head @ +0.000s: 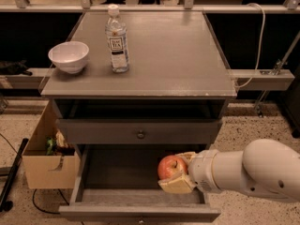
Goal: Place apple into middle drawer
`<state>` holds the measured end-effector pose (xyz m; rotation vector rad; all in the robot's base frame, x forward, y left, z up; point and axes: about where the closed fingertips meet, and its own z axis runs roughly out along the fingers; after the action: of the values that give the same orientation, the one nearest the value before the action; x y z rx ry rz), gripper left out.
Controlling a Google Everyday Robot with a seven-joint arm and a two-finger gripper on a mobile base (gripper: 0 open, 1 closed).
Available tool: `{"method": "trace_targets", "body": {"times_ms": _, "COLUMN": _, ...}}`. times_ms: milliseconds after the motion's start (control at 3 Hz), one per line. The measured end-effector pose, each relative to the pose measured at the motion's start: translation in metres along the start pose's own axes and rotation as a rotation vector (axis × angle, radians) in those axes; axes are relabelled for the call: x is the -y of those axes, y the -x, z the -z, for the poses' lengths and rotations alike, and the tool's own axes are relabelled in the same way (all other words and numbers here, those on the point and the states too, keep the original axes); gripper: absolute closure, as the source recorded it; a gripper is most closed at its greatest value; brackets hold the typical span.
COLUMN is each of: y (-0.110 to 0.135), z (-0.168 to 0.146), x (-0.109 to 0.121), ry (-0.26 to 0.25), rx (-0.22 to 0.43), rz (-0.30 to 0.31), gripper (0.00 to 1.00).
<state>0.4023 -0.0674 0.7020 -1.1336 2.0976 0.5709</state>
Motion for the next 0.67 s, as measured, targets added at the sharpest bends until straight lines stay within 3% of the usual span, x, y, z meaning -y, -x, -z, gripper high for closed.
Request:
{"method": "trace_targets", "body": {"times_ms": 333, "y": -0.019, "z": -0.044, "x": -0.001, "ry": 0.03, "rx": -0.004, "rz": -0.014, "gripper": 1.0}}
{"method": "trace_targets", "body": {"times_ms": 667, "y": -0.046, "z": -0.107, "x": 0.022, "ry": 0.022, "rx": 0.007, "rz": -0.023, "gripper": 1.0}}
